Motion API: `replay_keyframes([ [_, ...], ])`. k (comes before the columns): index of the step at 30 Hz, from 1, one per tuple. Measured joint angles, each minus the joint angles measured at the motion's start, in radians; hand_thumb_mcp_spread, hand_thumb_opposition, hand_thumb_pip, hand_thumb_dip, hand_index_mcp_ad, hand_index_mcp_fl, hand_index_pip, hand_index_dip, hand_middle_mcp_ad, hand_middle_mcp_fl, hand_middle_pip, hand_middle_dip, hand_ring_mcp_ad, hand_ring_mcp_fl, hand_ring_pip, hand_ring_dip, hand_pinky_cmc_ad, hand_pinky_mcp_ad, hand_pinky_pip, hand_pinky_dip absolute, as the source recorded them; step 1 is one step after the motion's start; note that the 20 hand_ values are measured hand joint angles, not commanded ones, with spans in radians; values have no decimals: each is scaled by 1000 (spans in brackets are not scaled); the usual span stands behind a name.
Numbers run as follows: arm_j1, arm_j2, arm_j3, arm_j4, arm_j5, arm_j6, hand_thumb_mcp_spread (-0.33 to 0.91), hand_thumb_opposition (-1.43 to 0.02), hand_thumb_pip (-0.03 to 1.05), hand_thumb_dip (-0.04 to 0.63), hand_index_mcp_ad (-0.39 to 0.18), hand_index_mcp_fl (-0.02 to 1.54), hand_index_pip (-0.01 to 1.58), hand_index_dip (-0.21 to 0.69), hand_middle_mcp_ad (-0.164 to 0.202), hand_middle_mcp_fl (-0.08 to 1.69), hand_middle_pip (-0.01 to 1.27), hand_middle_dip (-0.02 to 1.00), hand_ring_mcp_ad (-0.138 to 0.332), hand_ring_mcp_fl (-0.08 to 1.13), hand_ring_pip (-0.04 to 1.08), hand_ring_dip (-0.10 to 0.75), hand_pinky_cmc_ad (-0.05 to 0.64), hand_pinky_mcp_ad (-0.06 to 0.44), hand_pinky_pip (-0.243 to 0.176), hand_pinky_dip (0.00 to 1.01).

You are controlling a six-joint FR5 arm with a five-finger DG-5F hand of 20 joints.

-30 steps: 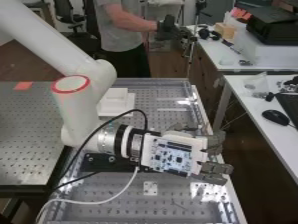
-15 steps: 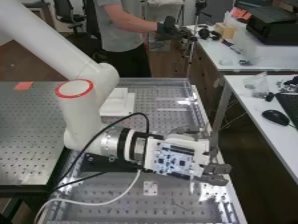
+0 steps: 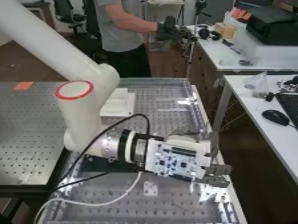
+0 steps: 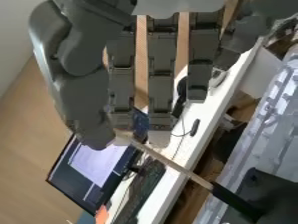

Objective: Grab the chopstick and place it in the clear container

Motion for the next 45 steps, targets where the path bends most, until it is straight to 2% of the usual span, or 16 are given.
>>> replay_keyframes([
  [7, 0, -2, 5, -5, -9, -1, 562, -822, 496, 309, -143, 778, 658, 164, 63, 876, 375, 590, 178, 473, 79, 215, 354, 164, -21, 171],
  [14, 0, -2, 6, -18, 22, -1, 557, -817, 496, 309, -152, 778, 649, 166, 68, 874, 379, 590, 176, 489, 75, 215, 363, 168, -21, 171],
  [22, -3, 14, -16, 23, 21, 11, 578, -817, 496, 309, -152, 778, 644, 164, 63, 874, 379, 590, 178, 489, 75, 215, 370, 164, -21, 171],
  [27, -3, 17, -19, 19, 44, 20, 578, -817, 496, 309, -152, 778, 644, 164, 61, 874, 375, 590, 180, 489, 75, 215, 370, 164, -21, 171],
  [45, -1, 24, -35, 31, 36, 52, 579, -817, 496, 309, -162, 778, 644, 164, 59, 862, 375, 590, 176, 489, 79, 215, 370, 164, -21, 171],
])
